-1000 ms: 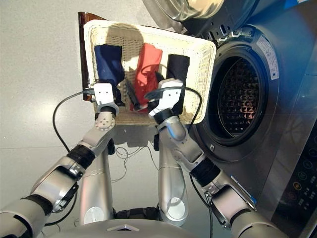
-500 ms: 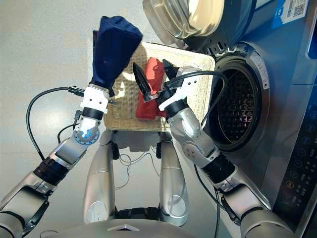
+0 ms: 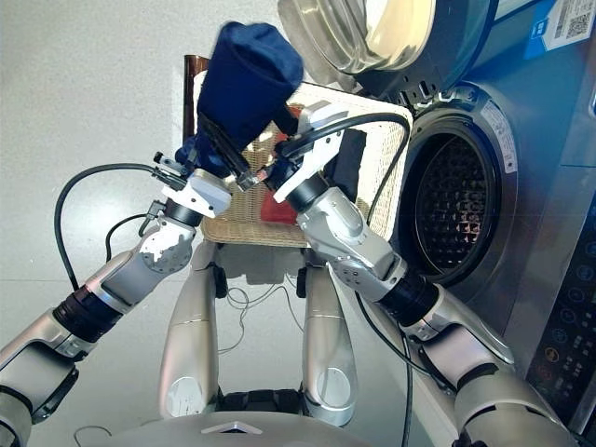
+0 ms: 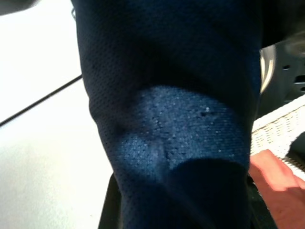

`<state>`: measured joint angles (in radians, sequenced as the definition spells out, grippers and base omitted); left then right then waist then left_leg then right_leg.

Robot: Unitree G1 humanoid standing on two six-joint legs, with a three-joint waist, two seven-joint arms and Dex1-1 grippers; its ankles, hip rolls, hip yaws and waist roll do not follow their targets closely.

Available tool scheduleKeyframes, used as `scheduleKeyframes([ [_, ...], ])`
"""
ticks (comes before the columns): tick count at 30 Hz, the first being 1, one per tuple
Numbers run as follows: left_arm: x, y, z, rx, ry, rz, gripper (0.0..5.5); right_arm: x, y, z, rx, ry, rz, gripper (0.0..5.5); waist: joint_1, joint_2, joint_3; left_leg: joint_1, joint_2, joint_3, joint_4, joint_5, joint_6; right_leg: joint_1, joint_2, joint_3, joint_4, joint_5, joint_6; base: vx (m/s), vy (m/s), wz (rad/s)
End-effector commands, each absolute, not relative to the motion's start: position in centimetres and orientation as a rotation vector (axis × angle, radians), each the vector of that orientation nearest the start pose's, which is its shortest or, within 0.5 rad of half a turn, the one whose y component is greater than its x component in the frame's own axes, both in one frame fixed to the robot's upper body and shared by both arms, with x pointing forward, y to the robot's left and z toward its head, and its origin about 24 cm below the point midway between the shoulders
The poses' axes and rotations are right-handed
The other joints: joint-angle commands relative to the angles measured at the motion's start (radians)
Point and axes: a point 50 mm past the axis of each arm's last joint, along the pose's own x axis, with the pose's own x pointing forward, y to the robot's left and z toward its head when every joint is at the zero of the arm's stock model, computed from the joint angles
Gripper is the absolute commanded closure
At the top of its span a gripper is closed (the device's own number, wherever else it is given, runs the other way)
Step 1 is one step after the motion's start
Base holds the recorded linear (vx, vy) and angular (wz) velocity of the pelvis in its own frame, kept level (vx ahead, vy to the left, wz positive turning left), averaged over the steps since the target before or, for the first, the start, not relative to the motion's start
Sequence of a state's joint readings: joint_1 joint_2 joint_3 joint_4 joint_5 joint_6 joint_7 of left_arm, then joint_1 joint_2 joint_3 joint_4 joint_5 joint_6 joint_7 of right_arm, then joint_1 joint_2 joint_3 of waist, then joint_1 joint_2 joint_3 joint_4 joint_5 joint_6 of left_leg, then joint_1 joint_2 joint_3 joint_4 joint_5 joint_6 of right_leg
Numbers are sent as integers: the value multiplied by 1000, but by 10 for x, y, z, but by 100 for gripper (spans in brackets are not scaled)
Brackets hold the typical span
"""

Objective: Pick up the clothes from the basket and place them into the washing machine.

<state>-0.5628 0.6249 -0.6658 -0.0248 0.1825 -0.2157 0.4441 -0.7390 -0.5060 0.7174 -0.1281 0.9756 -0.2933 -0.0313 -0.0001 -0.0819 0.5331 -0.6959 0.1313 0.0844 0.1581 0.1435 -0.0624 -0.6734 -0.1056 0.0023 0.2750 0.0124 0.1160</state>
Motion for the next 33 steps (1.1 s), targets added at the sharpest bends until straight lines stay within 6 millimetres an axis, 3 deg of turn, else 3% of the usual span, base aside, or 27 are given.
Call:
scheduleKeyframes([
  [1, 259, 67, 192, 630, -1054, -420, 550, 260, -34, 253, 369, -675, 998, 0, -16, 44, -13, 25, 4, 30, 52, -79, -45, -56, -13, 3, 0, 11, 10, 0, 0, 0],
  [13, 260, 62, 188, 631, -1043, -435, 550, 261, -32, 255, 400, -682, 992, 0, -14, 45, -13, 26, 1, 27, 60, -86, -42, -49, -16, 5, 2, 7, 10, 0, 0, 0],
  [14, 260, 62, 188, 631, -1044, -435, 550, 261, -32, 255, 400, -682, 992, 121, -14, 45, -13, 26, 1, 27, 60, -86, -42, -49, -16, 5, 1, 7, 10, 0, 0, 0],
  [15, 261, 62, 188, 631, -1041, -432, 550, 260, -33, 255, 394, -692, 988, 321, -14, 46, -13, 27, 0, 26, 60, -86, -41, -49, -17, 5, 1, 7, 10, 0, 0, 0],
  [16, 261, 62, 187, 631, -1041, -432, 550, 260, -33, 255, 394, -692, 987, 380, -14, 46, -13, 27, 0, 26, 60, -86, -41, -48, -17, 5, 1, 7, 10, 0, 0, 0],
  [17, 261, 62, 187, 630, -1039, -424, 550, 260, -35, 255, 392, -703, 971, 515, -15, 47, -13, 27, 0, 26, 61, -86, -41, -49, -18, 4, 4, 6, 10, 0, 0, 0],
  [18, 261, 63, 187, 626, -1038, -420, 550, 260, -37, 255, 392, -713, 956, 550, -15, 48, -13, 27, 0, 26, 60, -86, -41, -49, -18, 4, 4, 6, 10, 0, 0, 0],
  [20, 261, 63, 186, 616, -1033, -414, 550, 261, -39, 255, 397, -723, 931, 522, -15, 48, -13, 27, 0, 26, 61, -86, -41, -49, -17, 4, 4, 5, 10, 0, 0, 0],
  [21, 262, 63, 186, 606, -1033, -403, 550, 262, -42, 254, 400, -738, 899, 399, -16, 49, -13, 20, -1, 26, 61, -80, -40, -55, -17, 3, 4, 12, 9, 0, 0, 0],
  [22, 262, 63, 186, 606, -1033, -403, 550, 262, -42, 254, 400, -738, 899, 399, -16, 49, -13, 20, -1, 25, 61, -80, -40, -55, -17, 3, 4, 12, 9, 0, 0, 0],
  [23, 262, 65, 186, 593, -1028, -381, 550, 266, -47, 247, 411, -727, 838, 498, -16, 49, -13, 19, -2, 25, 60, -79, -39, -55, -17, 1, 5, 10, 8, 0, 0, 0],
  [24, 262, 66, 183, 585, -1019, -369, 550, 268, -50, 239, 410, -706, 806, 550, -17, 49, -13, 24, -1, 25, 61, -85, -40, -50, -18, 0, 7, 3, 9, 0, 0, 0],
  [28, 264, 67, 182, 579, -1015, -344, 550, 270, -61, 221, 389, -670, 726, 550, -21, 48, -13, 15, -1, 22, 59, -77, -40, -56, -19, -3, 6, 6, 9, 0, 0, 0],
  [33, 265, 71, 175, 525, -971, -303, 550, 282, -89, 183, 323, -592, 473, 550, -26, 53, -13, 17, -2, 24, 63, -83, -37, -54, -23, -5, 9, 1, 13, 0, 0, 0],
])
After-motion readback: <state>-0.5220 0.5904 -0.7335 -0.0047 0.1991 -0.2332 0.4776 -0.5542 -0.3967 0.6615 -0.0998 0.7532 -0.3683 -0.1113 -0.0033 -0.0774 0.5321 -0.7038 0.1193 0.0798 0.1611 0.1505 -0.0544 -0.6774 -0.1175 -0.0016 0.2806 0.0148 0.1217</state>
